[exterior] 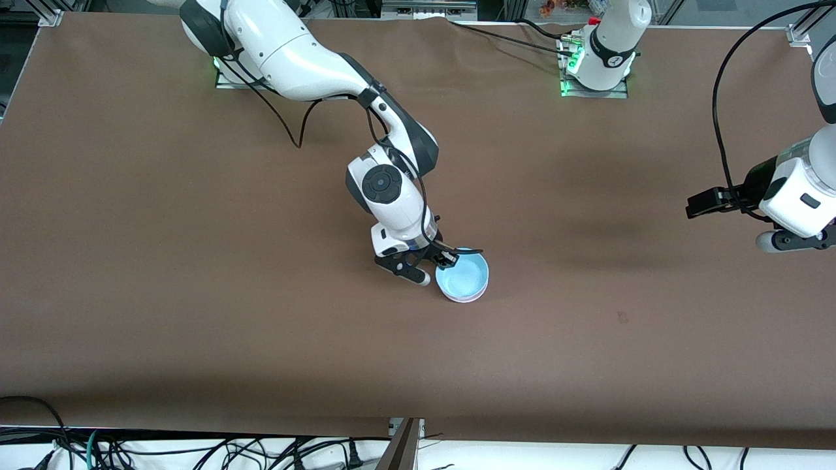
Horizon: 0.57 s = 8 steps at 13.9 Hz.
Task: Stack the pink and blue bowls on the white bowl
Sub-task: 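Lower the blue bowl into the pink bowl and open the right gripper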
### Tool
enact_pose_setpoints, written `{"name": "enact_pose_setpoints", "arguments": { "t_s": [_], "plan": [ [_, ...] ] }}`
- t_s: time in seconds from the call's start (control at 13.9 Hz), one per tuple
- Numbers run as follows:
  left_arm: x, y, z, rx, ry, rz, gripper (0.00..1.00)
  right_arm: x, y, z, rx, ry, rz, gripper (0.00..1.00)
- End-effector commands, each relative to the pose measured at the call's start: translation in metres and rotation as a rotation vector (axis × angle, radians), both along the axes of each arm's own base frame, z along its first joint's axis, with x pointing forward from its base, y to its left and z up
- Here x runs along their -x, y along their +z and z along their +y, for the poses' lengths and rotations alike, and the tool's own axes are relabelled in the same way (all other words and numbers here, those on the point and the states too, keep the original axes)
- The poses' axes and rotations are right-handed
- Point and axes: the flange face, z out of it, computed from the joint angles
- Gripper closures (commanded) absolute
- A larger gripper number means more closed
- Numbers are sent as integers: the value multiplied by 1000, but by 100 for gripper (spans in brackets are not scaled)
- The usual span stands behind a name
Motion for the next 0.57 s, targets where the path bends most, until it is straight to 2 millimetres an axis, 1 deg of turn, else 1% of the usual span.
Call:
{"name": "enact_pose_setpoints", "arguments": {
  "t_s": [0.0,0.14,0.36,0.5],
  "plan": [
    [0,7,0,-14,-20,15,0,-1,-9,6,-3,-3,-13,100],
    [0,6,-1,-12,-22,16,0,0,-15,7,-2,-4,-12,100],
    [0,7,2,-12,-20,14,0,0,-18,8,-7,-4,-21,100],
    [0,7,3,-10,-20,14,0,0,-17,8,-8,-3,-24,93]
  ]
}}
